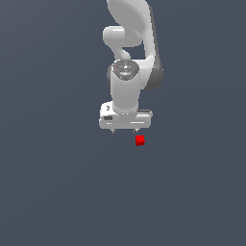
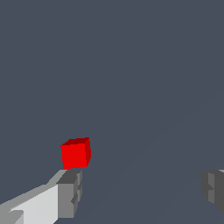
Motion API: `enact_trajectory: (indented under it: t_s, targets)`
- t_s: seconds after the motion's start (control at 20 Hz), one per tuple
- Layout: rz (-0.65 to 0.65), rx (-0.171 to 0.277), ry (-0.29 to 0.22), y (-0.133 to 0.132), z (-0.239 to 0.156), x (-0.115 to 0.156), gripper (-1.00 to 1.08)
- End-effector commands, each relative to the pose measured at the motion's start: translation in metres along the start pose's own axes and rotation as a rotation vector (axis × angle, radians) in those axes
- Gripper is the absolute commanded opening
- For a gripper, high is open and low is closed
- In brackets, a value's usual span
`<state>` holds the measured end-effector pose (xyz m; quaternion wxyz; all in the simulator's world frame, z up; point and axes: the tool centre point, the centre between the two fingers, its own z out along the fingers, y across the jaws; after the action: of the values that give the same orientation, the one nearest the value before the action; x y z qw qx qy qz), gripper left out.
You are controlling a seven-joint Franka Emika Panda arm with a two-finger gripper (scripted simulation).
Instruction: Lift up the red cube by 0.2 meters.
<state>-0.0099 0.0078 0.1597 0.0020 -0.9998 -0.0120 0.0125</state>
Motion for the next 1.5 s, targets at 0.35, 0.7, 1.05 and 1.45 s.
enact_trajectory:
  t_s: [0.35, 0.7, 1.05, 1.45]
  targets:
    - [-0.009, 0.0, 0.002, -0.008, 0.012, -0.003, 1.0]
    - [-0.038, -0.001, 0.009, -0.031, 0.05, -0.011, 1.0]
    - [-0.077, -0.002, 0.018, -0.063, 0.103, -0.022, 1.0]
    - [-0.101, -0.004, 0.024, -0.082, 0.137, -0.028, 1.0]
